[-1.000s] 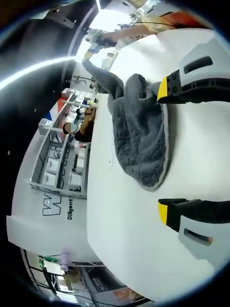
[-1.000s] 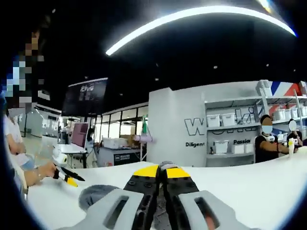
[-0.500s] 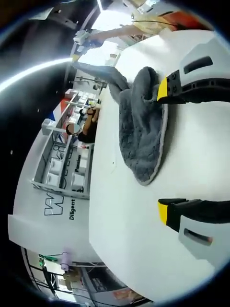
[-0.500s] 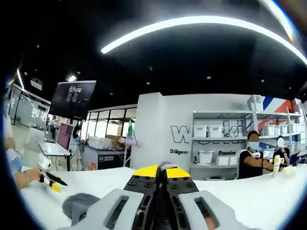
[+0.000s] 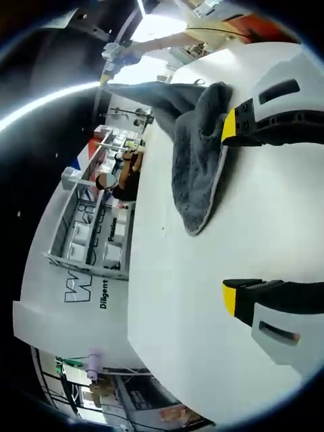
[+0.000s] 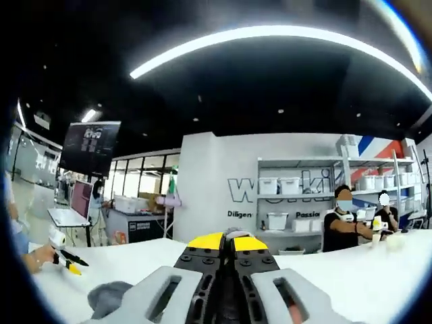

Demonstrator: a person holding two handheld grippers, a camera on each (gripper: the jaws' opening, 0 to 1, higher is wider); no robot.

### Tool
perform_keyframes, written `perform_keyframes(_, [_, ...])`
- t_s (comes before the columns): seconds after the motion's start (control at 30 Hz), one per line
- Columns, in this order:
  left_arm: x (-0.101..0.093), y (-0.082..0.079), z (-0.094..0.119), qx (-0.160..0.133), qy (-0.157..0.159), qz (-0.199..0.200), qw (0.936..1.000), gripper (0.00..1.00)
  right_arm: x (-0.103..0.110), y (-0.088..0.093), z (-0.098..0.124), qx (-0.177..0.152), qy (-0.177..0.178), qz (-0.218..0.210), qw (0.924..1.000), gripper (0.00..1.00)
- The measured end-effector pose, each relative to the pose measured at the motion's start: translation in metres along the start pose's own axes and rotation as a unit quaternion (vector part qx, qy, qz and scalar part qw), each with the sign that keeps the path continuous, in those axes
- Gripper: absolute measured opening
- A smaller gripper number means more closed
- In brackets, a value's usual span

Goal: Fold the towel on the table until its edges align and the towel forms a compact rectangular stack.

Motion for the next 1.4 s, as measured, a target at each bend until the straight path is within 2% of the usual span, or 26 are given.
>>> perform_keyframes(0.27, [-0.001,0.0,0.0,-0.002,0.0,0.001,1.0,0.79,-0.015,0.069,0.059,0.048,0.053,-0.039,0.9966,0.0])
perform_keyframes(0.47, [0.0,0.001,-0.001,0.002,-0.001,0.0,1.0,0.79,-0.029,0.1,0.098,0.071,0.098,-0.055,0.9912,0.0])
perform_keyframes(0.57, [-0.001,0.001,-0.001,0.001,0.001,0.001,1.0,0.79,-0.036,0.122,0.12,0.12,0.123,-0.036,0.9845,0.0])
perform_keyframes(0.63, [0.0,0.0,-0.001,0.001,0.001,0.001,1.0,0.79,-0.038,0.136,0.131,0.151,0.127,-0.026,0.98,0.0])
perform_keyframes(0.7, [-0.001,0.001,-0.001,0.001,0.001,0.001,1.0,0.79,-0.035,0.15,0.139,0.167,0.129,-0.025,0.9771,0.0])
perform_keyframes(0.73, [-0.001,0.001,-0.001,0.001,0.001,0.001,1.0,0.79,-0.033,0.154,0.142,0.174,0.128,-0.025,0.976,0.0])
perform_keyframes(0.87, [-0.003,0.003,-0.003,0.005,0.004,0.001,1.0,0.79,-0.034,0.18,0.153,0.234,0.127,-0.01,0.9638,0.0])
perform_keyframes(0.93, [-0.004,0.003,-0.002,0.004,0.005,0.001,1.0,0.79,-0.035,0.198,0.158,0.281,0.135,0.018,0.9498,0.0])
perform_keyframes(1.03, [-0.002,0.002,-0.002,0.002,0.003,0.0,1.0,0.79,-0.029,0.223,0.16,0.339,0.12,0.045,0.932,0.0])
perform_keyframes(1.2, [-0.003,0.002,-0.001,0.002,0.003,0.001,1.0,0.79,-0.025,0.244,0.159,0.351,0.106,0.022,0.93,0.0])
perform_keyframes(1.3, [-0.005,0.002,-0.001,0.002,0.005,0.002,1.0,0.79,-0.027,0.254,0.162,0.367,0.116,0.025,0.9225,0.0])
perform_keyframes(1.4, [-0.005,0.001,0.0,-0.001,0.006,0.002,1.0,0.79,-0.026,0.26,0.164,0.374,0.114,0.027,0.9199,0.01])
Point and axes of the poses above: the point that each gripper's makers call its tool centre point, and the gripper's own axes: z roughly backward along the fingers, x roughly to its left, y roughly out of its underside, the point moved 6 cm from there along z, roughly backward along the fingers, and after that the axes turned 6 degrees about -y, right-handed, at the moved point
